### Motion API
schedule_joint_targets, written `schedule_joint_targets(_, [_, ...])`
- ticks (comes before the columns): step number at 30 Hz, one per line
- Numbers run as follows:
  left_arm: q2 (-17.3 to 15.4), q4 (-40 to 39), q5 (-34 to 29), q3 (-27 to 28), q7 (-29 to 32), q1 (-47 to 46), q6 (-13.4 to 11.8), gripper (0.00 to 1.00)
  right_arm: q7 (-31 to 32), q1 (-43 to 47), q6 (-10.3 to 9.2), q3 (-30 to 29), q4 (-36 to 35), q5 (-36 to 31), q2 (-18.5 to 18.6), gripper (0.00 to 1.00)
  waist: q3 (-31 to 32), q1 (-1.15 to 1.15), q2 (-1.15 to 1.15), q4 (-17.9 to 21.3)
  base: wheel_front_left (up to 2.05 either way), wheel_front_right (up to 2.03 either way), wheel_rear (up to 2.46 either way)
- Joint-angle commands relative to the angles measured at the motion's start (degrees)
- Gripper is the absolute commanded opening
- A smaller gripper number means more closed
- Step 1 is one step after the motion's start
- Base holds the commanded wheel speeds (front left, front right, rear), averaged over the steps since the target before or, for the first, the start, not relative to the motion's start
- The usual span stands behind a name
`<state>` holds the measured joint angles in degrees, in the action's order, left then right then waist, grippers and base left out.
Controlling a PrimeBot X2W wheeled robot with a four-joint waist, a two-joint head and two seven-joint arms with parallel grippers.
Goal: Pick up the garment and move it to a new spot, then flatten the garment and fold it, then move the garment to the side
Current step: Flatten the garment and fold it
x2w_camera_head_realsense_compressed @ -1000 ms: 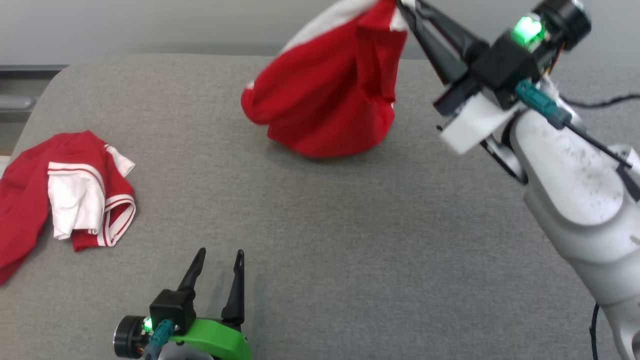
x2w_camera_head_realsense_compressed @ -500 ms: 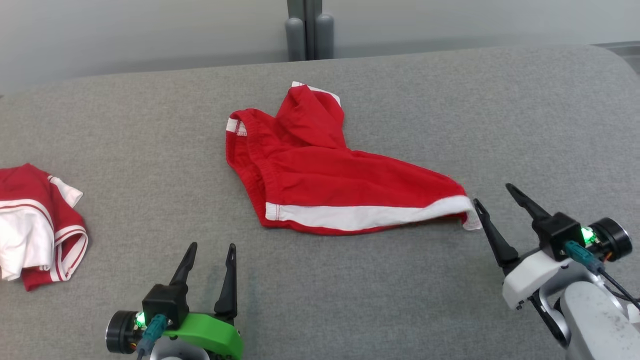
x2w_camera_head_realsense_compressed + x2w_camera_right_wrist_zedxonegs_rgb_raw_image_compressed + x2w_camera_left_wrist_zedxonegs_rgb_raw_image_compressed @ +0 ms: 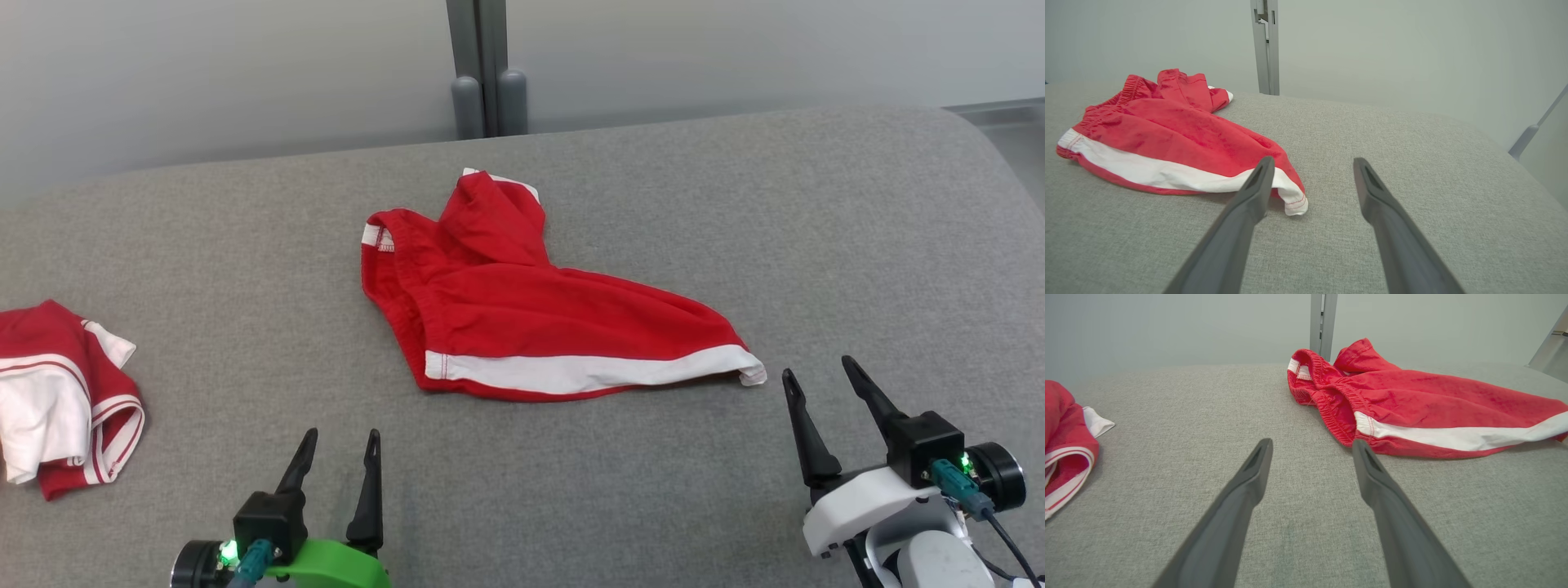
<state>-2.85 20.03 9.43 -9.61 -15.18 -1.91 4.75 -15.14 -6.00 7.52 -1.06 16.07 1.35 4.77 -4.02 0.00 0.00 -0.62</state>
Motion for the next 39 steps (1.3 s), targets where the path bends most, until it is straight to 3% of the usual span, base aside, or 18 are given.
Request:
schedule_joint_targets(1, [-0.1,-0.2,-0.6,0.2,0.0,1.0,-0.3,1.00,0.0,1.0,-0.06,-0.4,-0.3,0.0,-0.3,1.00,0.5,0.00,0.00,0.1,0.00,0.00,0.00])
schedule_joint_targets(13, [-0.1,-0.2,1.8,-0.6,0.0,-3.6,0.9,1.00,0.0,-1.3,-0.06,0.8,-1.3,0.6,-1.5,1.00,-3.7,0.00,0.00,1.6,0.00,0.00,0.00])
schedule_joint_targets(23, [-0.2,7.6,4.9,-4.2,0.0,-14.5,2.7,1.00,0.0,-4.6,-0.06,2.8,-1.7,1.8,-1.8,1.00,-10.5,0.00,0.00,5.5,0.00,0.00,0.00])
schedule_joint_targets(33, [-1.8,12.4,8.5,-6.8,0.1,-17.6,2.8,1.00,0.0,-5.9,-0.06,4.4,-2.4,2.8,-1.8,1.00,-13.0,0.00,0.00,8.0,0.00,0.00,0.00])
schedule_joint_targets(34, [-1.9,12.5,8.8,-6.8,0.1,-17.8,2.8,0.83,0.0,-5.9,-0.06,4.4,-2.3,2.9,-1.8,1.00,-13.1,0.00,0.00,8.0,0.00,0.00,0.00])
schedule_joint_targets(36, [-1.9,11.6,9.1,-6.3,0.0,-17.8,2.8,0.02,0.0,-5.9,-0.06,4.4,-2.2,3.0,-1.8,1.00,-13.0,0.00,0.00,7.8,0.00,0.00,0.00])
schedule_joint_targets(39, [-1.7,10.4,9.2,-6.0,0.1,-16.5,2.8,0.00,0.0,-5.5,-0.06,4.2,-1.9,3.2,-1.8,1.00,-12.4,0.00,0.00,7.0,0.00,0.00,0.00])
